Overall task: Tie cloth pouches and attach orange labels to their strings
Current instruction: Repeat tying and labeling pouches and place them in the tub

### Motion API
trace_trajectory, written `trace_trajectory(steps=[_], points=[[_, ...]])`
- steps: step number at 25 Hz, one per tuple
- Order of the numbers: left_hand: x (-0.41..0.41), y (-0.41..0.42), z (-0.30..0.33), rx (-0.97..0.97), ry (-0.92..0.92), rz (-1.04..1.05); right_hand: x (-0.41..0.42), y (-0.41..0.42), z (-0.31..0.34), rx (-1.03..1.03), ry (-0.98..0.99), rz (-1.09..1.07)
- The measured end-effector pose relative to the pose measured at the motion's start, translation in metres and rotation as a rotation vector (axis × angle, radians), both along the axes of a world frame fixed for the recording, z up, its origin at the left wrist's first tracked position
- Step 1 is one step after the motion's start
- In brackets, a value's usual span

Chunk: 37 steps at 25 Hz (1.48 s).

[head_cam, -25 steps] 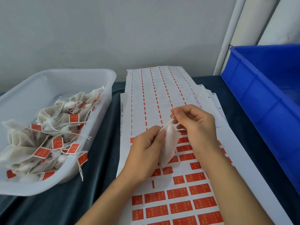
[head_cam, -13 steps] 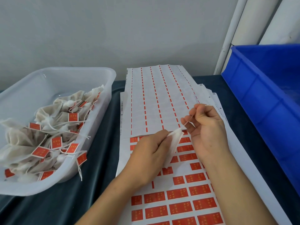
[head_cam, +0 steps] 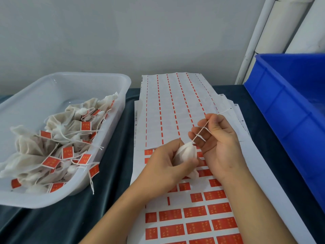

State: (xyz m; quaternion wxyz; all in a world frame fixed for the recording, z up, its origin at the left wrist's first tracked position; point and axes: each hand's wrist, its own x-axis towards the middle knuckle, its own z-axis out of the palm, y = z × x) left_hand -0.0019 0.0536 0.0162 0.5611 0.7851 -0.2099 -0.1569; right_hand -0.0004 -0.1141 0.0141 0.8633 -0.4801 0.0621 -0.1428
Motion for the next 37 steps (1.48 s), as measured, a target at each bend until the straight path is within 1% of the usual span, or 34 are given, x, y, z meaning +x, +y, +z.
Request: trace_trajectory(steps=[2, 4, 9, 11, 14, 16, 19, 22, 25, 27, 29, 31, 33, 35, 37], points=[[0.001, 0.001, 0.000, -0.011, 0.020, -0.005, 0.000, -0.003, 0.001, 0.048, -0.002, 0.006], [0.001, 0.002, -0.001, 0.030, 0.020, -0.036, -0.001, -0.005, 0.002, 0.074, 0.009, -0.002], [-0.005, -0.001, 0.000, 0.103, 0.001, -0.098, -0.001, -0.005, 0.003, 0.047, 0.026, -0.061], [-0.005, 0.000, 0.000, 0.124, -0.008, -0.108, 0.000, -0.006, 0.002, 0.067, 0.022, -0.100], [-0.003, 0.000, 0.000, 0.111, -0.031, -0.132, 0.001, -0.009, 0.001, 0.153, 0.026, -0.145], [-0.002, 0.000, -0.002, 0.082, -0.012, -0.144, 0.002, -0.010, 0.000, 0.192, 0.031, -0.139], [0.000, 0.004, -0.004, -0.067, 0.097, -0.139, 0.001, -0.007, 0.001, 0.142, 0.027, -0.103], [0.004, 0.011, 0.000, -0.351, 0.292, -0.161, 0.001, -0.004, 0.001, 0.055, 0.034, -0.088], [0.007, 0.011, 0.002, -0.562, 0.398, -0.184, 0.000, 0.003, 0.001, -0.048, 0.037, -0.061], [0.008, 0.010, 0.003, -0.693, 0.487, -0.118, -0.002, 0.008, 0.002, -0.110, 0.025, -0.036], [0.009, 0.009, 0.002, -0.752, 0.524, -0.039, -0.004, 0.012, 0.003, -0.189, 0.007, -0.023], [0.010, 0.007, 0.002, -0.672, 0.502, 0.045, -0.006, 0.014, 0.005, -0.346, -0.002, -0.061], [0.009, 0.006, 0.002, -0.527, 0.458, 0.141, -0.008, 0.016, 0.008, -0.526, -0.035, -0.127], [0.007, 0.005, 0.002, -0.349, 0.355, 0.214, -0.011, 0.018, 0.010, -0.644, -0.097, -0.162], [0.006, 0.004, 0.001, -0.196, 0.207, 0.233, -0.011, 0.018, 0.010, -0.751, -0.141, -0.178]])
